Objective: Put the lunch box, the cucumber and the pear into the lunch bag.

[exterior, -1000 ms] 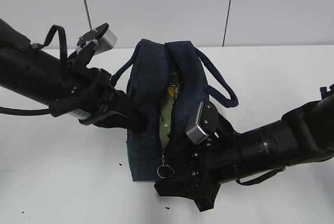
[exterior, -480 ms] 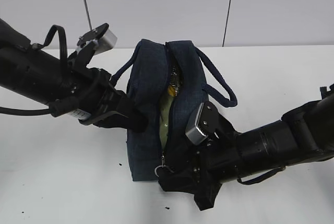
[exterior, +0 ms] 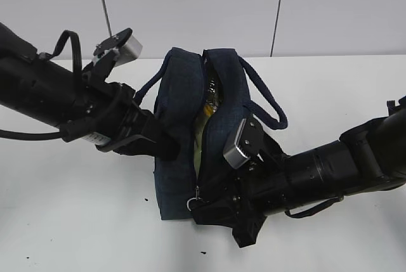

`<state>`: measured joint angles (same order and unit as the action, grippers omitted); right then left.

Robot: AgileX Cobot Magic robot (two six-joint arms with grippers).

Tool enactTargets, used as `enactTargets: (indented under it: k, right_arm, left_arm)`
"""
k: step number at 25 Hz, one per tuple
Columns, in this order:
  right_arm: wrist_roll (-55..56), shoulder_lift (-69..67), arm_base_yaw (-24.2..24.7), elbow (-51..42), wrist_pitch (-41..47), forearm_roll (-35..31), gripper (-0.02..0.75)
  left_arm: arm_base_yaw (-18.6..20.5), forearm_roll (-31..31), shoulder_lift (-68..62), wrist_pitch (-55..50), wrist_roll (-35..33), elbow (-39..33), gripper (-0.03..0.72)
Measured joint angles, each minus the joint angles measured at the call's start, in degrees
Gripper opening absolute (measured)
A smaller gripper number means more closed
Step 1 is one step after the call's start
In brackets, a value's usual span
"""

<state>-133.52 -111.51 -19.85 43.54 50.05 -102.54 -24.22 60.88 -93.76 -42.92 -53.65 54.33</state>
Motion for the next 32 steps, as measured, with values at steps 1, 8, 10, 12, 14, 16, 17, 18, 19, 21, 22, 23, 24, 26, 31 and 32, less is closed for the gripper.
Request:
enactTargets:
  k: [1,8,10,12,14,16,17,18,19,21,22,23,24,26,31,32]
  right_arm:
    - [0.0,0.0,0.0,0.0,0.0,0.0,0.186]
    - [1.5,0.0,0.0,0.0,0.0,0.0,0.171]
    - [1.8,0.0,0.0,0.0,0.0,0.0,0.108]
    - [2.0,0.0,0.0,0.0,0.0,0.0,0.023]
    - [2.1,0.0,0.0,0.0,0.0,0.0,0.006]
    - [2.8,0.0,0.0,0.0,0.0,0.0,0.006]
    - [3.2,0.0,0.0,0.0,0.0,0.0,0.006]
    - [3.9,0.0,0.0,0.0,0.0,0.0,0.006]
    - [4.7,0.0,0.0,0.0,0.0,0.1,0.006]
    - [6.5,0.0,0.0,0.0,0.0,1.0,0.006]
    - [8.0,0.0,0.0,0.0,0.0,1.8,0.006]
    - [9.0,0.0,0.0,0.0,0.1,2.3,0.006]
    - [10.2,0.0,0.0,0.0,0.1,2.8,0.006]
    - [12.7,0.0,0.0,0.0,0.3,3.9,0.006]
    - [20.0,0.0,0.0,0.3,2.6,6.2,0.006]
    - [21.1,0.0,0.0,0.3,3.5,6.8,0.006]
  left_arm:
    - [0.0,0.0,0.0,0.0,0.0,0.0,-0.015]
    - [0.0,0.0,0.0,0.0,0.0,0.0,-0.015]
    - [0.0,0.0,0.0,0.0,0.0,0.0,-0.015]
    - [0.0,0.0,0.0,0.0,0.0,0.0,-0.015]
    - [0.0,0.0,0.0,0.0,0.0,0.0,-0.015]
    - [0.0,0.0,0.0,0.0,0.0,0.0,-0.015]
    - [0.0,0.0,0.0,0.0,0.0,0.0,-0.015]
    - [0.0,0.0,0.0,0.0,0.0,0.0,-0.015]
    - [0.0,0.1,0.0,0.0,0.0,0.0,-0.015]
    - [0.0,0.4,0.0,0.0,0.0,0.0,-0.015]
    - [0.0,0.6,0.0,0.0,0.0,0.0,-0.015]
    - [0.0,0.8,0.0,0.0,0.0,0.0,-0.015]
    - [0.0,0.9,-0.1,0.0,0.0,0.0,-0.015]
    - [0.0,1.0,-0.1,-0.1,0.0,0.0,-0.01]
    - [0.0,1.0,-0.1,-0.7,0.0,0.0,0.097]
    - [0.0,1.0,-0.1,-0.8,0.0,0.0,0.139]
